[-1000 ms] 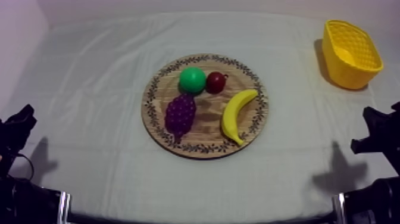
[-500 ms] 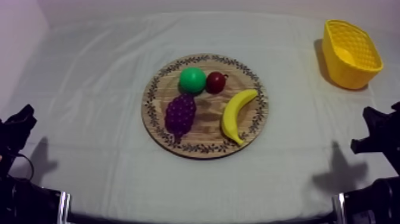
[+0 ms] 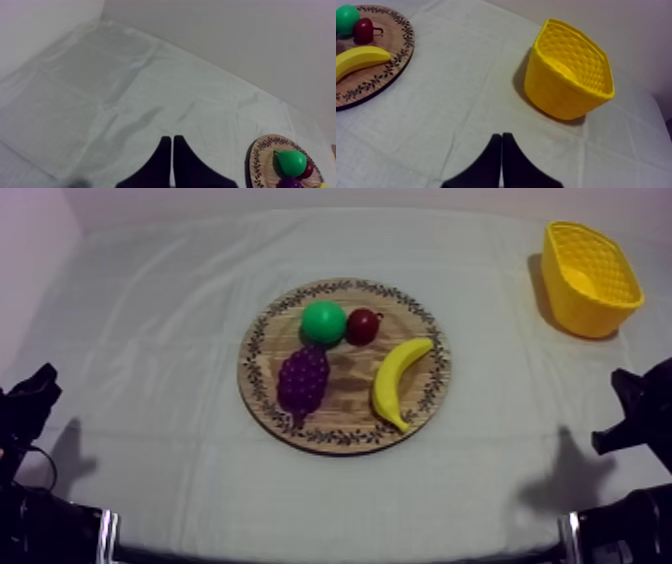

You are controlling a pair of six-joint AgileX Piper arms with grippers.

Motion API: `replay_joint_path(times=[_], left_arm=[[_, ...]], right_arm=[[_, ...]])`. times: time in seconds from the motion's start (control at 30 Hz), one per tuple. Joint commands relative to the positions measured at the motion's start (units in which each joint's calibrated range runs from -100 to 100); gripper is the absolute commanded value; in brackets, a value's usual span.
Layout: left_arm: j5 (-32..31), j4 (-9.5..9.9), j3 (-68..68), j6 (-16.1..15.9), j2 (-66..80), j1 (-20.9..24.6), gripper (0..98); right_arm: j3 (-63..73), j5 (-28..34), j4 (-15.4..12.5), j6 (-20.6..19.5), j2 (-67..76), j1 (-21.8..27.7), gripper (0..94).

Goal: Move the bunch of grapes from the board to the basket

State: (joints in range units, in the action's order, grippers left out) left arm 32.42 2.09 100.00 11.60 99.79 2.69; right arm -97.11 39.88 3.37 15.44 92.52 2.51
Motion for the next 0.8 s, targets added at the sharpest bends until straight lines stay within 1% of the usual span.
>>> replay_joint_path(times=[0.0, 0.1, 0.17, 0.27, 0.4, 0.5, 0.77], left_arm=[[-0.01, -0.01, 0.00, -0.03, -0.05, 0.03, 0.1], [-0.01, -0.01, 0.00, -0.02, -0.05, 0.03, 0.1], [-0.01, -0.01, 0.00, -0.03, -0.05, 0.03, 0.1], [-0.01, -0.01, 0.00, -0.02, -0.05, 0.03, 0.1], [-0.01, -0.01, 0.00, -0.01, -0.05, 0.03, 0.1], [-0.01, -0.01, 0.00, -0.01, -0.05, 0.03, 0.1], [-0.01, -0.01, 0.00, 0.00, -0.05, 0.03, 0.1]], right_arm=[[4.05, 0.92, 1.21, -9.37, -4.18, -1.56, 0.6], [12.32, 3.64, 1.09, -11.53, -10.69, -3.26, 0.6], [19.20, 6.18, 0.26, -12.26, -15.48, -4.21, 0.6], [30.16, 11.04, -1.78, -12.36, -22.79, -5.29, 0.5], [43.37, 17.21, -5.16, -11.20, -31.95, -6.21, 0.4], [52.16, 21.48, -6.83, -11.14, -38.45, -7.77, 0.3], [72.31, 33.07, -8.82, -14.44, -55.00, -14.22, 0.3]])
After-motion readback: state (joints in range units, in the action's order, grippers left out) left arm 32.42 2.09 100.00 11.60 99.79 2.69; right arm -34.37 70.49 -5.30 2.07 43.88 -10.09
